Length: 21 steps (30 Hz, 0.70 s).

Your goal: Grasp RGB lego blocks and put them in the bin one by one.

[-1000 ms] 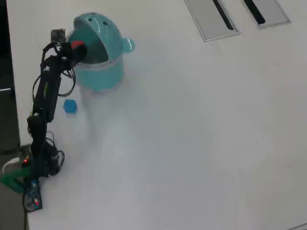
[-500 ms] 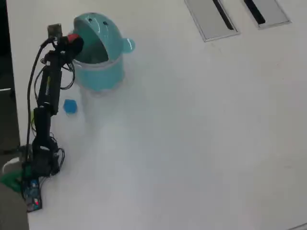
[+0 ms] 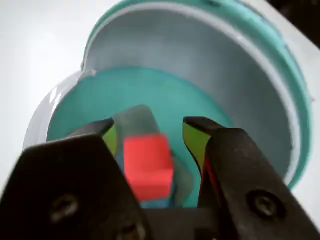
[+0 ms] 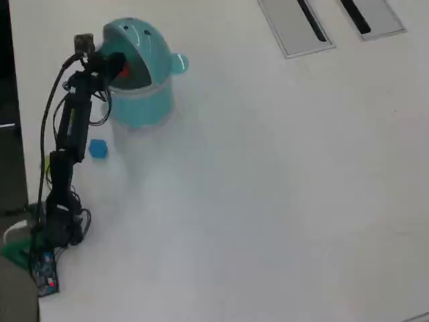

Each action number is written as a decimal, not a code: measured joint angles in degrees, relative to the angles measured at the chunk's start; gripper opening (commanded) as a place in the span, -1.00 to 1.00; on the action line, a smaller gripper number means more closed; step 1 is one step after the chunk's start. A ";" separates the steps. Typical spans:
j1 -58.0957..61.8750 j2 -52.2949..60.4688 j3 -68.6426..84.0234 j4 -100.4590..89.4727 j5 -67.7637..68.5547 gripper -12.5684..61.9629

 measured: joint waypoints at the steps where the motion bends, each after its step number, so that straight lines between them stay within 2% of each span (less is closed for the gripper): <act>1: 0.09 0.00 -0.35 0.00 0.00 0.12; 3: 0.62 0.00 -0.70 1.49 -0.62 0.21; 16: -0.18 0.53 -1.76 12.22 -1.05 0.22; 21: -0.70 3.96 -1.93 16.70 -0.97 0.22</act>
